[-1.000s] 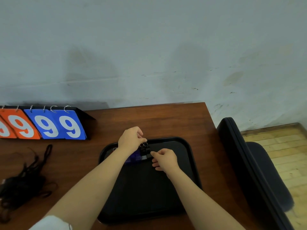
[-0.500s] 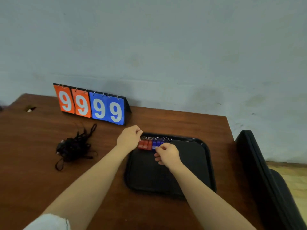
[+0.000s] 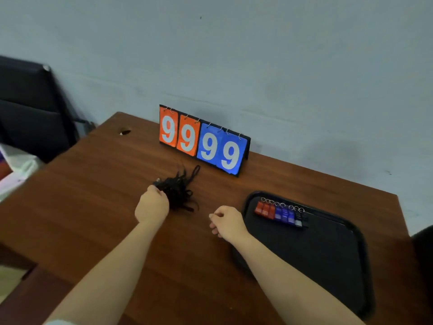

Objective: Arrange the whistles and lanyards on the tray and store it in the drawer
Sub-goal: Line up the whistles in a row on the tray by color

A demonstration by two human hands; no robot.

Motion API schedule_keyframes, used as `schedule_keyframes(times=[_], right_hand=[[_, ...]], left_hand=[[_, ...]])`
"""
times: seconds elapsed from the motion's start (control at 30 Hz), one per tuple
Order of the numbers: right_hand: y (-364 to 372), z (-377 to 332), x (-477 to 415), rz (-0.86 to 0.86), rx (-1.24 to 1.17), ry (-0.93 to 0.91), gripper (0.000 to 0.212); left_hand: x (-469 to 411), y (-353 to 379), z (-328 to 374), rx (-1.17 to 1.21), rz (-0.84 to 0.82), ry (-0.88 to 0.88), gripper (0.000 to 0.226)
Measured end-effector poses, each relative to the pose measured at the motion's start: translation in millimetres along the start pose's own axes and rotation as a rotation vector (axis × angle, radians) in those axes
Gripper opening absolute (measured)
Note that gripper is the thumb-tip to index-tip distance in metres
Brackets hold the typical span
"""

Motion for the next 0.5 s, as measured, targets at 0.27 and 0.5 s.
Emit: schedule_keyframes(times=[0.27,0.5], right_hand=[[41.8,-47.4,-39.0,-0.142,0.265,-0.319,0.017],[51.3,-46.1,-52.2,-0.209,0.339,-0.379,0.019]], left_hand=[[-60.0,1.1,-31.1,-0.091,-0.010,-0.019,0.017],[-96.5,18.0,-24.3,-0.127,-0.004,0.079,0.032]])
Point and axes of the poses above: each hand's wrist, its own x-axis away from the middle knuckle, its own y-axis out of the palm, z = x × y, the point moved 1 cm from there along -x, towards the middle knuckle, and after that the axes turned 3 degrees about x, right-handed, at the moved point
